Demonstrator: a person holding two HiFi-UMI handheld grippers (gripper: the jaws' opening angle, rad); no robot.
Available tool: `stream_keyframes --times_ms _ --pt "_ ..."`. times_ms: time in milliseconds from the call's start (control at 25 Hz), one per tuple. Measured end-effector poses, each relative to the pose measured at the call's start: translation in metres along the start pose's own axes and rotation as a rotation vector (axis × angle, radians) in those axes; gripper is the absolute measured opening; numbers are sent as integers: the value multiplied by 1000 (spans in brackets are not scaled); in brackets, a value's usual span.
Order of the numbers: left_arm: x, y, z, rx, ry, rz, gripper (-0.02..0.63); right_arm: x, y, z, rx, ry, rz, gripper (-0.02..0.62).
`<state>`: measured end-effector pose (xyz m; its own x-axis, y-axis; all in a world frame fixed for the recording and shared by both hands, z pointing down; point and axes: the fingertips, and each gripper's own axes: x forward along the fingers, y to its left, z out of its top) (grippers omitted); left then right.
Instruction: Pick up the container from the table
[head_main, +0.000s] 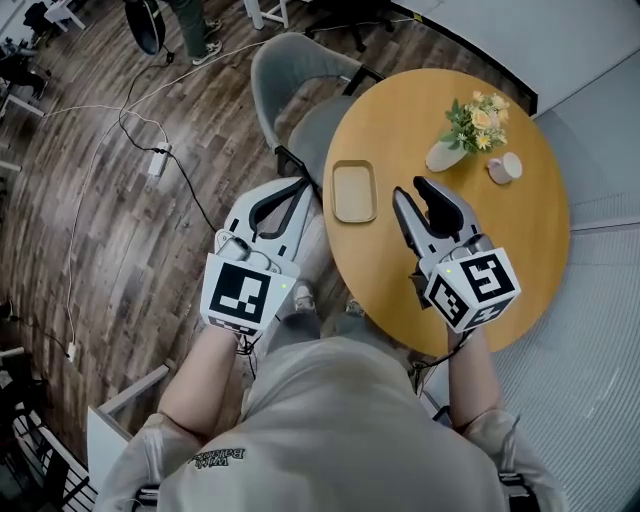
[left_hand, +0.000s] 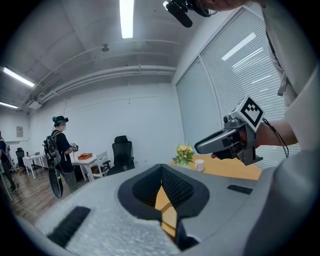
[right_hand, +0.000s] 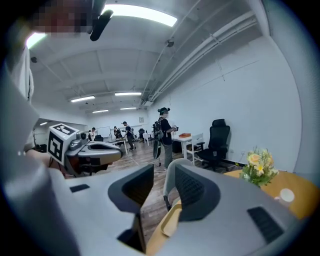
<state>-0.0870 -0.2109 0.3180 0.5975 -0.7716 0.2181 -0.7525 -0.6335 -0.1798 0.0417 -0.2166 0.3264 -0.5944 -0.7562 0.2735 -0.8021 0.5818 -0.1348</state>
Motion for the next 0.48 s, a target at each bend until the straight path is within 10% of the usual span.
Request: stream_keyframes --times_ms 480 --pt "38 -6 -56 -80 112 -60 20 50 -42 -84 58 178 -78 118"
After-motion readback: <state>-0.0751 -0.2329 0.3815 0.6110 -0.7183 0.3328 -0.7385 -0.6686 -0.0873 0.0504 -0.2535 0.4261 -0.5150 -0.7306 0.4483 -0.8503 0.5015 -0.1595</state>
